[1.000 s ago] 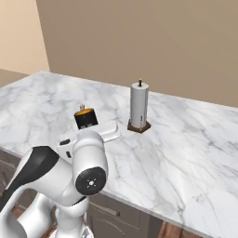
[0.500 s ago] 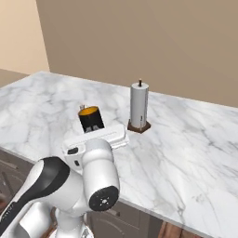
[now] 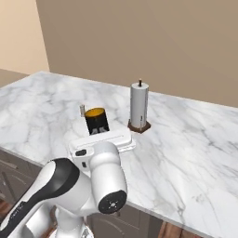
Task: Open the cabinet directly in front. Then move the liquor and the mug to the dining counter with the candle on it.
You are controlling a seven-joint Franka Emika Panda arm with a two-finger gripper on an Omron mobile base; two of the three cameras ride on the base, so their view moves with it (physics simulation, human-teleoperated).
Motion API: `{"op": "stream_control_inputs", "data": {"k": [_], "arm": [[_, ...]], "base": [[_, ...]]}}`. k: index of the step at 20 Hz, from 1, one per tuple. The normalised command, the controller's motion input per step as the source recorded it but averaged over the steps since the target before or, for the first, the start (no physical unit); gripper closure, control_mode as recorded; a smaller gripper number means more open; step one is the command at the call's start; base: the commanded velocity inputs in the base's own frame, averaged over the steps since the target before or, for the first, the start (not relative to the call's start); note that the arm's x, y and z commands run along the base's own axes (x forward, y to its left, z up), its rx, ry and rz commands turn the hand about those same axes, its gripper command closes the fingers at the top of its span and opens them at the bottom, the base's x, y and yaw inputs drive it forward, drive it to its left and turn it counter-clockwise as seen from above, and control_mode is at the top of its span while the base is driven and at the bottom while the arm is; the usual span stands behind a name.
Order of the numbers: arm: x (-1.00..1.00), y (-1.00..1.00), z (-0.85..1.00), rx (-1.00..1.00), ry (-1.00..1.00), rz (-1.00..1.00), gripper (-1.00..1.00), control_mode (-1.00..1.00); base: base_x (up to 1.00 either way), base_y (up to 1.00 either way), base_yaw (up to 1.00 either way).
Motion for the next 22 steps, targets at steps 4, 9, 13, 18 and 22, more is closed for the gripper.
{"op": "stream_control_inputs", "data": {"k": [4, 9, 13, 18, 22], "arm": [[0.00, -0.17, -0.23, 0.03, 0.00, 0.00, 1.00, -1.00], [-0.04, -0.29, -0.29, 0.02, 0.00, 0.00, 1.00, -1.00], [0.00, -0.32, -0.34, 0.03, 0.00, 0.00, 1.00, -1.00], [0.00, -0.32, -0.37, 0.04, 0.00, 0.00, 1.00, -1.00], [0.00, -0.34, -0.35, 0.06, 0.00, 0.00, 1.00, -1.00]], "base": [[0.00, 0.00, 0.00], [0.00, 0.00, 0.00], [0.00, 0.00, 0.00], [0.00, 0.00, 0.00], [0.00, 0.00, 0.00]]}}
